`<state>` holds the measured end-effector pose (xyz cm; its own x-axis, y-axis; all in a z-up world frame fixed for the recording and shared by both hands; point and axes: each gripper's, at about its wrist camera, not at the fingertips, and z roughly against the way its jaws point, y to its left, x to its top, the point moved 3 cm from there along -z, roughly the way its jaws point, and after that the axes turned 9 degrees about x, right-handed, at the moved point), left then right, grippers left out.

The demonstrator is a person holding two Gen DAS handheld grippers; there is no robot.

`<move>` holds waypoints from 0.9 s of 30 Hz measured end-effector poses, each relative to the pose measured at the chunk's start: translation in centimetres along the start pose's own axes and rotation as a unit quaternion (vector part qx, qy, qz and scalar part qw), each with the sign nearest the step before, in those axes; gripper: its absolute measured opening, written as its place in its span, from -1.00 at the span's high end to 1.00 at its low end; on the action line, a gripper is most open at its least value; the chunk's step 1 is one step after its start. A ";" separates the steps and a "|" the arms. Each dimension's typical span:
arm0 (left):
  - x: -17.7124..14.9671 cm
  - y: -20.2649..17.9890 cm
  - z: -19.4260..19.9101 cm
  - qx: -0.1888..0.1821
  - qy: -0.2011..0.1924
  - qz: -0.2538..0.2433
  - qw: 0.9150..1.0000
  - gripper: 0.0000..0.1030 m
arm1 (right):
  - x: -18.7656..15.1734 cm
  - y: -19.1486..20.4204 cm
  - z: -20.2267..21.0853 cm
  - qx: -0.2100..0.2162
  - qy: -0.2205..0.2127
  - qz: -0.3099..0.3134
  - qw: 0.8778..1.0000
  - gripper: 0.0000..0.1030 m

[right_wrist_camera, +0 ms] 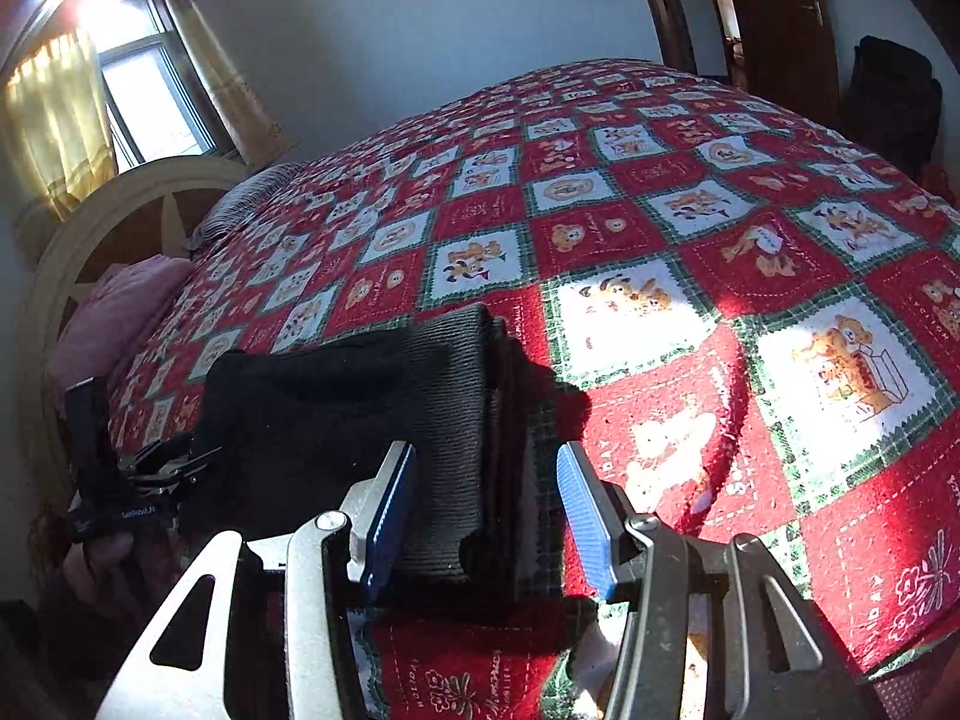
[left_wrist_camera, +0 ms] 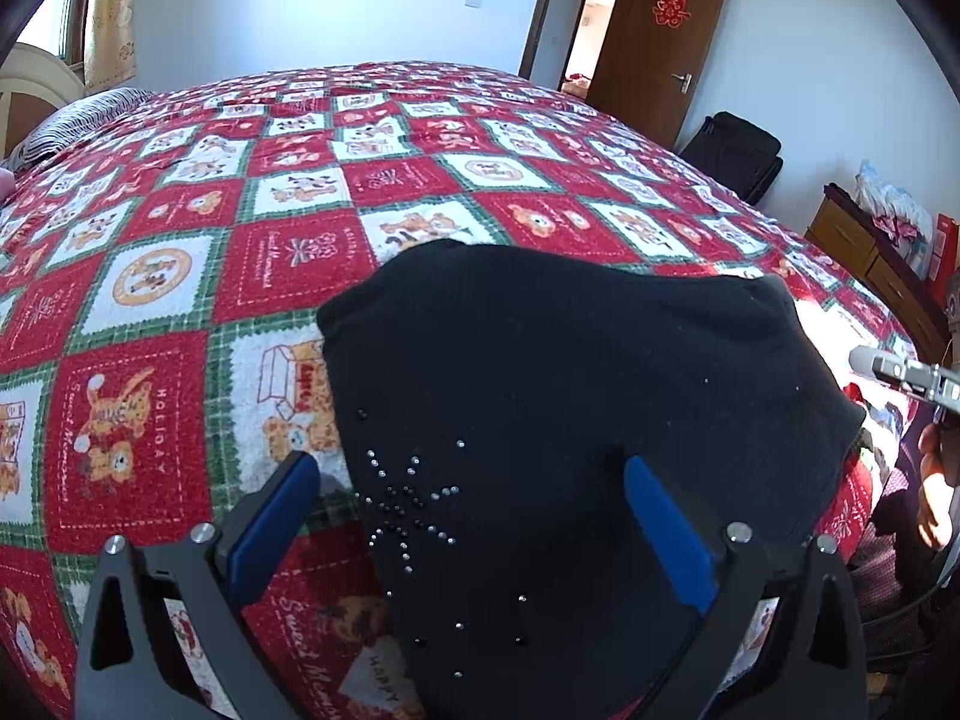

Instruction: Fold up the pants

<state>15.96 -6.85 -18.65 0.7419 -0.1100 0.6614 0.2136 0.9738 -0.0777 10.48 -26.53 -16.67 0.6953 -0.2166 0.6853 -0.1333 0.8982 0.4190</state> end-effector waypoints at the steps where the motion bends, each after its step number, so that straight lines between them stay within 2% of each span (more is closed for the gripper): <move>1: 0.0 0.0 0.1 0.000 -0.001 0.002 1.000 -1.00 | 0.1 0.4 0.1 0.004 -0.006 0.005 1.000 0.00; 5: 0.0 -0.4 1.3 -0.002 -0.010 0.002 1.000 -1.00 | 0.4 3.7 -0.1 0.041 -0.010 0.042 0.998 0.00; 8: -0.8 -1.2 2.6 0.004 -0.027 -0.023 0.999 -1.00 | -0.6 6.0 -1.7 0.062 0.018 0.071 0.995 0.00; 9: -1.1 -1.4 2.4 0.004 -0.021 -0.032 0.999 -1.00 | -1.1 6.1 -2.6 0.056 0.036 0.073 0.995 0.00; 11: -1.8 -1.5 1.7 0.013 -0.007 -0.045 0.999 -1.00 | -2.0 5.0 -4.1 0.027 0.061 0.066 0.996 0.00; 12: -2.0 -1.3 1.4 0.012 -0.005 -0.042 0.999 -1.00 | -2.2 4.4 -4.2 0.030 0.059 0.060 0.996 0.00; 14: -1.9 -0.4 1.4 0.002 -0.006 -0.021 1.000 -1.00 | -1.7 3.8 -3.3 0.044 0.049 0.049 0.997 0.01; 18: -0.9 1.3 1.8 -0.011 -0.031 0.011 0.999 -1.00 | 0.2 2.0 -0.5 0.034 0.004 0.037 0.999 0.01; 22: -0.3 2.8 0.7 -0.048 -0.024 0.057 0.997 -1.00 | 0.9 -1.2 -1.3 0.032 0.022 -0.016 0.999 0.01; 25: 0.0 2.6 0.4 -0.052 -0.027 0.055 0.997 -1.00 | 0.7 -2.3 -3.3 0.029 0.049 -0.031 0.998 0.01; 27: 0.1 2.2 0.3 -0.055 -0.030 0.051 0.997 -1.00 | 0.6 -2.5 -4.0 0.038 0.052 -0.036 0.997 0.01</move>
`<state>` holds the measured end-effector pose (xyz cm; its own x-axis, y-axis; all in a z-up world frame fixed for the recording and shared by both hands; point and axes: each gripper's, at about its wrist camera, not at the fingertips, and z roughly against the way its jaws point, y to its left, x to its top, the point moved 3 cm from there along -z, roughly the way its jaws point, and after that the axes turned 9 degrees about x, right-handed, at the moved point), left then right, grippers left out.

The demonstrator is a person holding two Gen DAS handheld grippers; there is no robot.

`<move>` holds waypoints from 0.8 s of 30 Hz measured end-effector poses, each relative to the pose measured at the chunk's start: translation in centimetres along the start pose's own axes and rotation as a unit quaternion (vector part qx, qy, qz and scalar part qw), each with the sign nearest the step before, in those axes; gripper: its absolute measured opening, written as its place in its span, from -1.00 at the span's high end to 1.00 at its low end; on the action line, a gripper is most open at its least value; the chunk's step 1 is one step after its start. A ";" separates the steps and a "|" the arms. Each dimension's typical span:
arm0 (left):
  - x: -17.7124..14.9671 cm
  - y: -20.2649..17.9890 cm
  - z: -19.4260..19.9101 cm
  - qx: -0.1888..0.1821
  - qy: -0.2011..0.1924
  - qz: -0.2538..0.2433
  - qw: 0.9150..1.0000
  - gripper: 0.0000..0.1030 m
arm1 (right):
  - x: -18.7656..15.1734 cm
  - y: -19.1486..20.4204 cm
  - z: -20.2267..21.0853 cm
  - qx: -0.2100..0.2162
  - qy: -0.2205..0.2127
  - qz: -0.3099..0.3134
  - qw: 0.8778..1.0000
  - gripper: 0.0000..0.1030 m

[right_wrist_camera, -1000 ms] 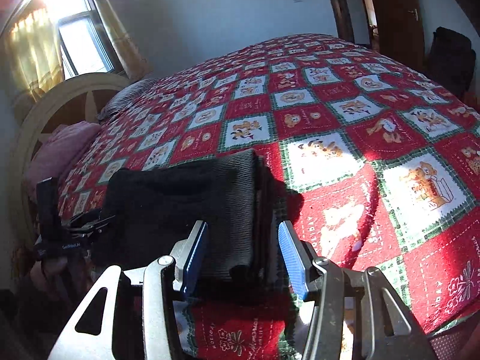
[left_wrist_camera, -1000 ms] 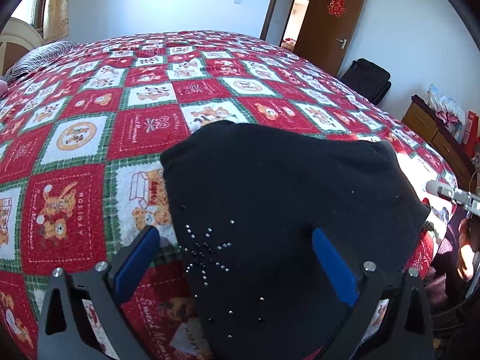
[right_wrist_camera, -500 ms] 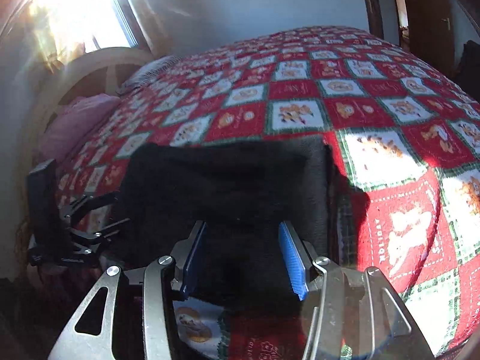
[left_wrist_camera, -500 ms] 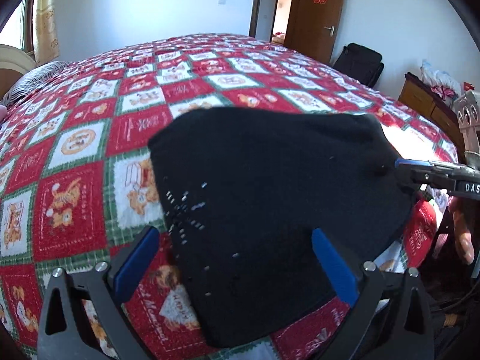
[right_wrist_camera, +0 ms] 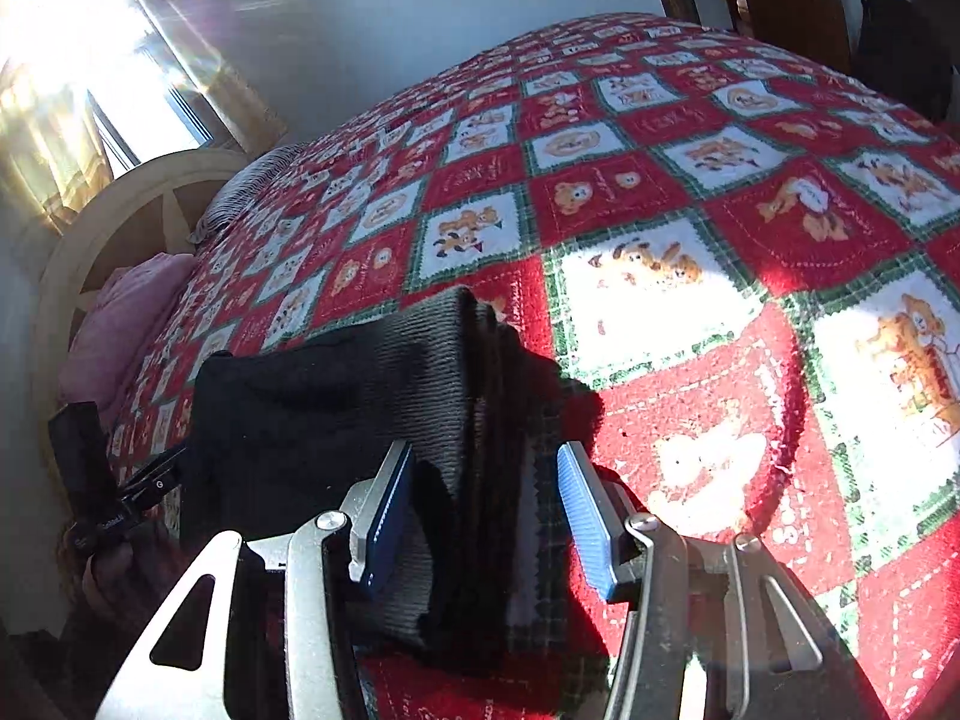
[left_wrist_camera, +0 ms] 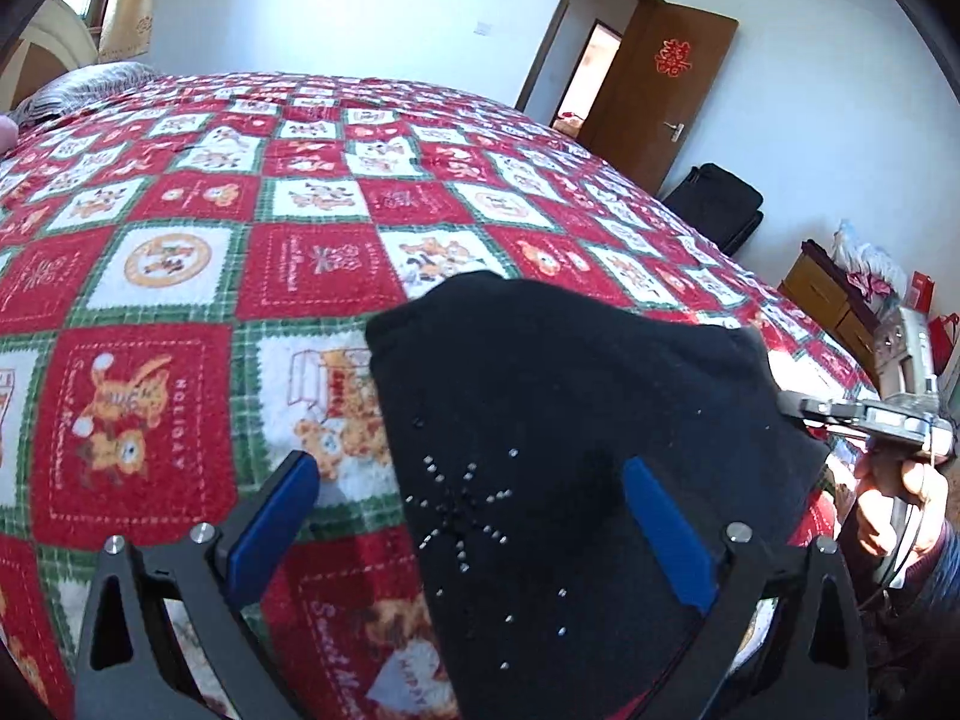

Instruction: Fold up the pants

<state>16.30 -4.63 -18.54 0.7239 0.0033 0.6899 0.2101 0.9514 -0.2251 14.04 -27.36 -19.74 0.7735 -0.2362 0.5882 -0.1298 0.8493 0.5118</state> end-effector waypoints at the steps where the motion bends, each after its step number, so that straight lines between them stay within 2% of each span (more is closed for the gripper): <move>1: 0.0 -0.2 -0.1 -0.003 0.001 0.001 1.000 -1.00 | 0.1 0.0 -0.2 0.004 -0.001 0.001 1.000 0.01; 6: -0.2 -1.4 -0.1 -0.017 0.001 -0.010 1.000 -1.00 | 0.3 0.3 -0.8 0.022 -0.004 0.000 1.000 0.01; 9: -0.2 -1.5 -0.3 -0.015 0.002 -0.017 1.000 -0.99 | 0.1 0.4 -1.4 0.019 -0.002 0.008 1.000 0.01; 13: 0.1 -0.8 -0.4 -0.035 0.000 0.004 0.999 -0.99 | 0.5 -0.3 -1.8 0.031 -0.005 -0.011 0.999 0.01; 15: 0.1 -0.5 -0.2 -0.043 0.001 0.016 0.999 -0.92 | 0.6 -0.3 -1.8 0.033 -0.008 -0.014 0.999 0.02; 17: 0.1 0.0 -0.1 -0.051 0.001 0.027 0.998 -0.83 | 0.3 0.2 -1.7 0.034 -0.010 -0.012 0.999 0.11; 22: 0.2 0.2 -0.3 -0.064 0.001 0.037 0.997 -0.82 | 0.3 -0.4 -1.9 0.050 -0.009 -0.026 0.998 0.16; 24: 0.3 -0.1 -0.3 -0.061 0.001 0.032 0.998 -0.70 | 0.3 -0.3 -1.8 0.052 -0.009 -0.023 0.998 0.27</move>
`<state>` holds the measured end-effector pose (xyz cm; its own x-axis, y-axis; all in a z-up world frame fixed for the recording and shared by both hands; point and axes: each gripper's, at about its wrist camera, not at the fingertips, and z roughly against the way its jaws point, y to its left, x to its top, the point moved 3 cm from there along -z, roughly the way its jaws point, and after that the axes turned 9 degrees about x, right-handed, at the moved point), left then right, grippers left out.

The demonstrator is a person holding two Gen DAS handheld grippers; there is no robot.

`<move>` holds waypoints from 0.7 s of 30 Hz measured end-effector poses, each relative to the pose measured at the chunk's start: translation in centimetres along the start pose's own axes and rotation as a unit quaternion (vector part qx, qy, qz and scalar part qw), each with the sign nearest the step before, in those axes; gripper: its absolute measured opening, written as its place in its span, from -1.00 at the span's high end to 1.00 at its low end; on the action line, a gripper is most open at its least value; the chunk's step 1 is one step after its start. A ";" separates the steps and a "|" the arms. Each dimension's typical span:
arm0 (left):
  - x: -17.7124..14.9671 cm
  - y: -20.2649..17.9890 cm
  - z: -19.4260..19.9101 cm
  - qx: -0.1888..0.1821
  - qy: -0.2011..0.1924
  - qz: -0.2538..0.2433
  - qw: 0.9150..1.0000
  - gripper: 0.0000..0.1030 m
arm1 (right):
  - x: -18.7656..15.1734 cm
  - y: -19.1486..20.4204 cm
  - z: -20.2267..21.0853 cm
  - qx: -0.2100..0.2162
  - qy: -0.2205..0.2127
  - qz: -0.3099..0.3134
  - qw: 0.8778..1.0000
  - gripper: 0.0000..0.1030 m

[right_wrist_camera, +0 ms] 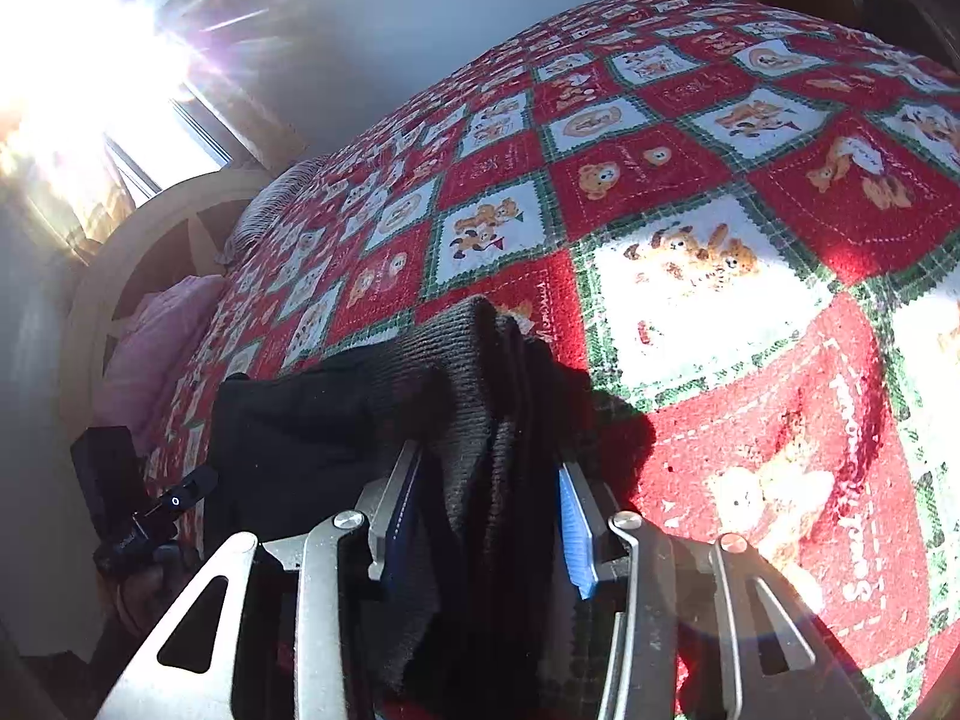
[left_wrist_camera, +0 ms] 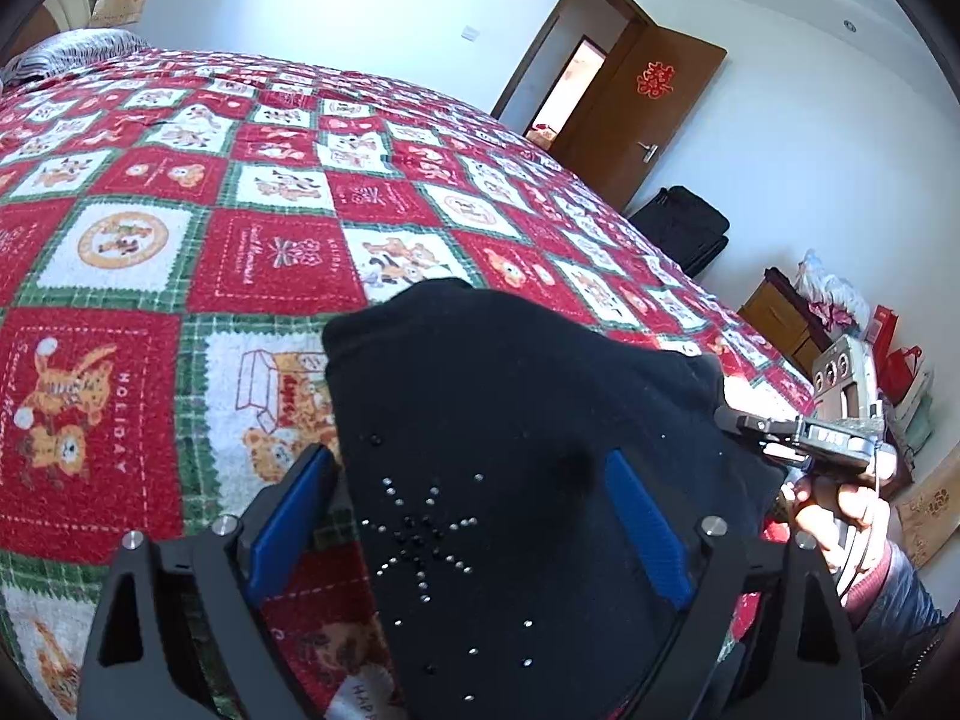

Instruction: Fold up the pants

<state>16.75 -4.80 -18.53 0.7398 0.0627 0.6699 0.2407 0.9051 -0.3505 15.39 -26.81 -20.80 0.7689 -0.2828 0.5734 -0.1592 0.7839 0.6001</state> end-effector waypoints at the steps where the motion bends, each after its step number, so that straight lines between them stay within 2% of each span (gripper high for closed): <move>1: 0.0 -0.1 0.0 -0.005 0.001 0.000 1.000 -0.36 | -0.1 0.3 0.2 0.004 -0.002 0.003 1.000 0.32; 2: 0.0 -0.1 0.0 -0.014 0.007 0.002 1.000 -0.18 | -0.2 0.6 0.3 0.007 -0.005 0.006 1.000 0.40; 3: -0.1 -0.1 0.1 -0.017 0.009 0.004 1.000 -0.18 | -0.3 1.1 0.6 0.008 -0.008 0.012 1.000 0.45; 6: -0.2 0.2 0.1 -0.017 0.009 0.006 1.000 0.00 | -0.5 1.8 1.1 0.012 -0.013 0.020 1.000 0.50; 7: -0.2 0.4 0.2 -0.019 0.009 0.011 1.000 0.10 | -0.6 2.0 1.2 0.010 -0.016 0.025 1.000 0.50; 8: -0.2 0.5 0.3 -0.021 0.009 0.013 1.000 0.29 | -0.7 2.3 1.4 0.007 -0.019 0.031 0.999 0.51; 11: -0.2 0.4 0.8 -0.028 0.006 0.015 0.999 0.58 | -0.7 3.3 2.2 0.008 -0.032 0.041 0.999 0.52; 14: -0.1 0.1 1.4 -0.031 0.004 0.012 0.999 0.67 | -0.8 4.7 3.3 0.012 -0.049 0.052 0.997 0.52; 21: 0.5 -0.2 3.2 -0.026 -0.011 0.013 1.000 0.71 | -0.6 7.1 4.5 0.017 -0.061 0.073 0.995 0.52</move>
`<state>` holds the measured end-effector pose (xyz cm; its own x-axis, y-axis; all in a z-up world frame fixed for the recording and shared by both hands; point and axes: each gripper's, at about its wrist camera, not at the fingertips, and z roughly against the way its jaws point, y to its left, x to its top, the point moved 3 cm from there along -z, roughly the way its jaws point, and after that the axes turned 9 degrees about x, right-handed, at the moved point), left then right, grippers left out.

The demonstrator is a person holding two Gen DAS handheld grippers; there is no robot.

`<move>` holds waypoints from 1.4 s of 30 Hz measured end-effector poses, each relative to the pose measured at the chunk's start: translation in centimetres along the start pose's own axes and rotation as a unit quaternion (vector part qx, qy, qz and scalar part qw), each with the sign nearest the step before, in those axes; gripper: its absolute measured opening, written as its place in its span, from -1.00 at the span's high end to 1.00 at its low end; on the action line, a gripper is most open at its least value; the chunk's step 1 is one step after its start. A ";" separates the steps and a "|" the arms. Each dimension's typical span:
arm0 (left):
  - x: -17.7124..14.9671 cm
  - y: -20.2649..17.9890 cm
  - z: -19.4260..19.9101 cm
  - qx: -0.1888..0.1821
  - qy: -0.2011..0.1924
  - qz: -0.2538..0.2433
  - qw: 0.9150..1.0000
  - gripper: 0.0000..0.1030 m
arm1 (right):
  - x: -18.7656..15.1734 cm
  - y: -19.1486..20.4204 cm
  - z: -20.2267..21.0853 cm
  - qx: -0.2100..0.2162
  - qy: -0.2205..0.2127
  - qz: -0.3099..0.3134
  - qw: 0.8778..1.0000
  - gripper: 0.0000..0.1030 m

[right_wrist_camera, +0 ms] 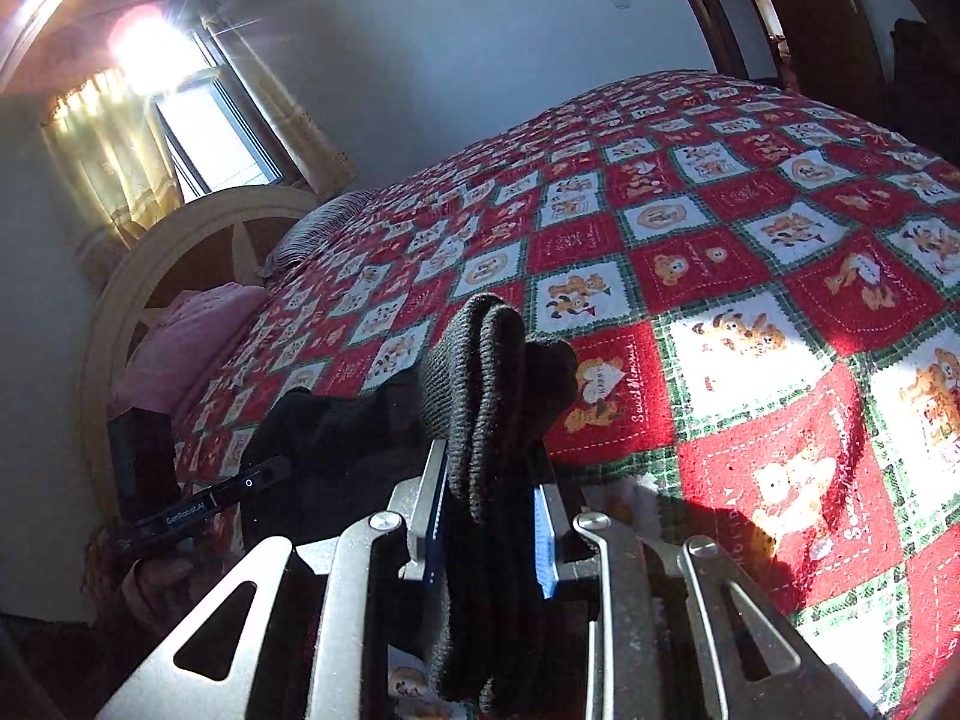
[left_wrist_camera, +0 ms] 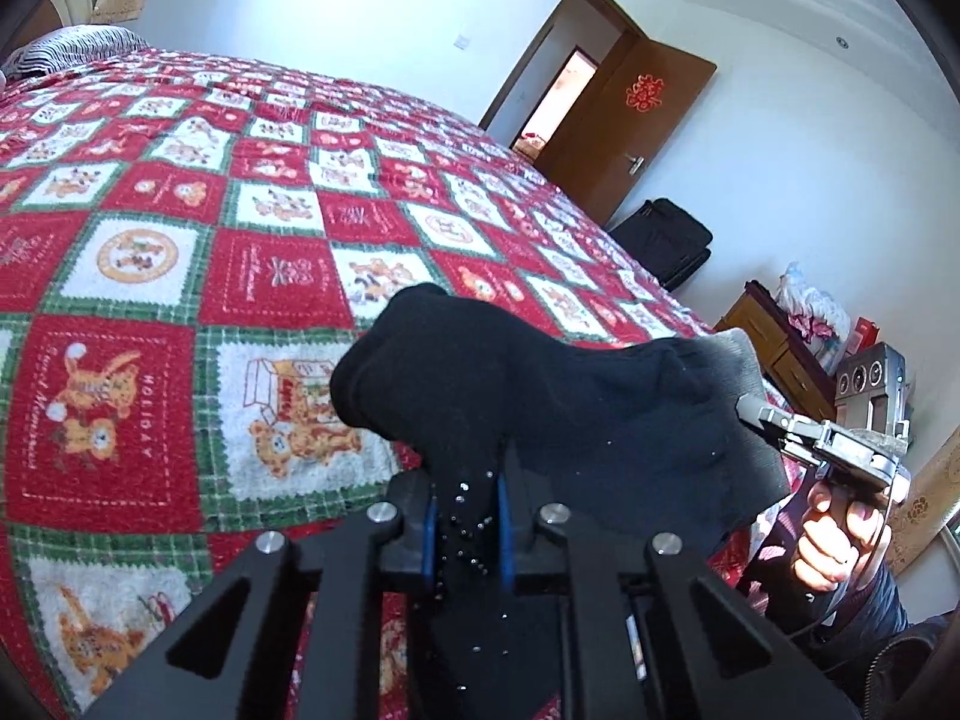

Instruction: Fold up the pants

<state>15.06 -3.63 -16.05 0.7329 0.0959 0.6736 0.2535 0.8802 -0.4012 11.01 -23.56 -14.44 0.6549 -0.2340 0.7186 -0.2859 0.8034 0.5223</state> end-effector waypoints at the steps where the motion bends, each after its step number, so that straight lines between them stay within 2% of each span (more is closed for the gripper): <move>1: 0.1 0.0 0.3 0.000 -0.003 0.001 1.000 0.71 | 0.2 0.2 0.1 0.003 -0.001 0.001 1.000 0.52; 10: 2.3 1.7 3.8 0.018 -0.043 0.003 0.999 0.71 | 2.6 2.6 -2.9 0.031 0.006 0.018 0.999 0.53; 20: 3.6 5.7 7.0 0.098 -0.070 -0.004 0.993 0.71 | 5.1 6.9 -9.8 0.069 0.037 0.050 0.996 0.53; 22: 3.7 6.8 7.6 0.117 -0.073 -0.004 0.990 0.71 | 5.5 7.8 -11.3 0.076 0.046 0.058 0.994 0.53; 31: 3.8 11.3 10.1 0.156 -0.091 0.033 0.983 0.71 | 6.9 12.8 -18.1 0.097 0.081 0.096 0.987 0.53; 42: 3.7 16.2 11.8 0.230 -0.105 0.046 0.966 0.71 | 7.2 17.2 -25.4 0.120 0.113 0.111 0.980 0.53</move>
<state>14.45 16.50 -12.77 0.5818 0.2334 0.7792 -0.1489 0.9723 -0.1801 28.55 2.48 -11.96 0.6882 0.0816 0.7209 -0.5780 0.6622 0.4768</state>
